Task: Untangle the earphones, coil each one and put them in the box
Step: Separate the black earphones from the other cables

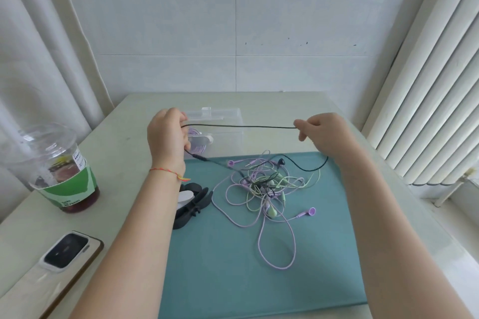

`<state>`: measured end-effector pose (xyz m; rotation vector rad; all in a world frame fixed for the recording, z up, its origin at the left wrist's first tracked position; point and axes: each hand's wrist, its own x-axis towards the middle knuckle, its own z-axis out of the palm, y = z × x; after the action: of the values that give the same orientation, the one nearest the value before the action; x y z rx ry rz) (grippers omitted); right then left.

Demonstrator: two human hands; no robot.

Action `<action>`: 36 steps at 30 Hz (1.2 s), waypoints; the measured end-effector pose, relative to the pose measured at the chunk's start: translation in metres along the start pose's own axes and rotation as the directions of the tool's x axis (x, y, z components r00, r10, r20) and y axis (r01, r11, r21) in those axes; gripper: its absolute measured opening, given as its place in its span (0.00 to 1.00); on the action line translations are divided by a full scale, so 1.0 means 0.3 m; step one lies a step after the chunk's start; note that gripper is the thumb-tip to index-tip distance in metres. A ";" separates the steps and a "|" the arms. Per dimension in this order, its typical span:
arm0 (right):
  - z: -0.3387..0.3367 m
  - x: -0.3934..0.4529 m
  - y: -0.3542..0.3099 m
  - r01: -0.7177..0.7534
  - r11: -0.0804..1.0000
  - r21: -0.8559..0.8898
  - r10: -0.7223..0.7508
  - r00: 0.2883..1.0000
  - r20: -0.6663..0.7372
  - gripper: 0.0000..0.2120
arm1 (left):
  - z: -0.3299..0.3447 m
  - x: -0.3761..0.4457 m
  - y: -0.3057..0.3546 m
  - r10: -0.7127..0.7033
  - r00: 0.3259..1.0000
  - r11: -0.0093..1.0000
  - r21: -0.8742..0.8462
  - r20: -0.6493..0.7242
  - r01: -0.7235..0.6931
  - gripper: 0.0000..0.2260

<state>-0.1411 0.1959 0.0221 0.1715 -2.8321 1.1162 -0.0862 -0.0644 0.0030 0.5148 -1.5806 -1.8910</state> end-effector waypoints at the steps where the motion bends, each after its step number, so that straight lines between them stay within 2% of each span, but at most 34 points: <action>1: 0.006 0.007 0.004 -0.020 0.999 -0.046 0.018 0.999 -0.029 0.15 | 0.004 -0.004 -0.001 0.016 0.999 1.000 0.021 0.030 -0.017 0.06; 4: 0.031 0.017 0.003 -0.002 0.987 -0.162 -0.012 0.996 -0.085 0.08 | 0.030 -0.032 -0.007 0.019 0.976 0.994 0.097 0.215 -0.040 0.11; 6: 0.047 0.001 -0.034 0.130 0.973 -0.191 -0.149 0.985 -0.086 0.14 | 0.055 -0.063 -0.016 0.010 0.932 0.985 0.158 0.363 -0.072 0.12; 7: 0.055 -0.015 -0.065 0.227 0.963 -0.144 -0.239 0.969 -0.067 0.16 | 0.069 -0.080 -0.021 0.006 0.901 0.977 0.190 0.434 -0.098 0.12; 9: 0.072 -0.058 -0.127 0.373 0.926 0.062 -0.376 0.925 0.047 0.18 | 0.093 -0.111 -0.030 -0.003 0.832 0.965 0.220 0.554 -0.143 0.10; 11: 0.096 -0.093 -0.162 0.397 0.894 0.208 -0.437 0.875 0.207 0.17 | 0.107 -0.128 -0.033 -0.004 0.793 0.966 0.206 0.609 -0.154 0.07; 12: 0.103 -0.101 -0.170 0.387 0.898 0.209 -0.432 0.864 0.257 0.16 | 0.107 -0.129 -0.032 0.000 0.790 0.967 0.201 0.613 -0.155 0.06; 17: 0.096 -0.102 -0.174 0.344 0.939 0.020 -0.327 0.870 0.370 0.08 | 0.092 -0.117 -0.034 -0.031 0.781 0.956 0.247 0.623 -0.159 0.03; 19: 0.096 -0.092 -0.166 0.324 0.944 0.054 -0.325 0.898 0.297 0.09 | 0.092 -0.117 -0.036 -0.087 0.776 0.949 0.288 0.625 -0.126 0.03; 22: 0.081 -0.047 -0.135 0.207 0.971 0.116 -0.210 0.977 0.018 0.09 | 0.087 -0.112 -0.037 -0.166 0.755 0.925 0.365 0.635 -0.103 0.05; 25: 0.061 -0.005 -0.091 0.086 0.970 0.229 -0.025 0.967 -0.255 0.10 | 0.081 -0.104 -0.044 -0.183 0.757 0.912 0.395 0.628 -0.107 0.05; 26: 0.056 0.002 -0.080 0.051 0.965 0.256 0.024 0.960 -0.280 0.10 | 0.079 -0.101 -0.048 -0.174 0.770 0.914 0.391 0.614 -0.105 0.06; 28: 0.053 0.006 -0.070 0.007 0.960 0.281 0.062 0.970 -0.236 0.11 | 0.075 -0.094 -0.054 -0.132 0.808 0.930 0.354 0.574 -0.100 0.06; 29: 0.053 0.004 -0.070 0.002 0.968 0.250 0.046 0.981 -0.188 0.12 | 0.074 -0.092 -0.053 -0.102 0.827 0.940 0.327 0.554 -0.103 0.05; 31: 0.064 -0.012 -0.083 0.016 0.999 0.037 -0.012 0.994 -0.106 0.15 | 0.073 -0.090 -0.050 -0.047 0.839 0.953 0.277 0.542 -0.125 0.04; 32: 0.071 -0.023 -0.092 0.064 0.996 -0.060 -0.070 0.992 -0.108 0.18 | 0.075 -0.092 -0.047 -0.026 0.833 0.954 0.262 0.552 -0.144 0.04; 33: 0.075 -0.036 -0.104 0.155 0.983 -0.099 -0.167 0.977 -0.130 0.21 | 0.079 -0.096 -0.045 -0.009 0.825 0.952 0.259 0.565 -0.166 0.04; 35: 0.077 -0.069 -0.140 0.414 0.908 -0.067 -0.419 0.888 -0.188 0.26 | 0.090 -0.111 -0.036 0.013 0.809 0.944 0.261 0.588 -0.205 0.05; 36: 0.080 -0.082 -0.155 0.503 0.864 -0.032 -0.500 0.848 -0.176 0.27 | 0.097 -0.119 -0.032 0.020 0.801 0.944 0.252 0.599 -0.212 0.05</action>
<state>-0.1113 0.1474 0.0329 0.7284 -2.4038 0.9717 -0.0808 -0.0182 -0.0035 -0.0834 -2.2764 -1.8084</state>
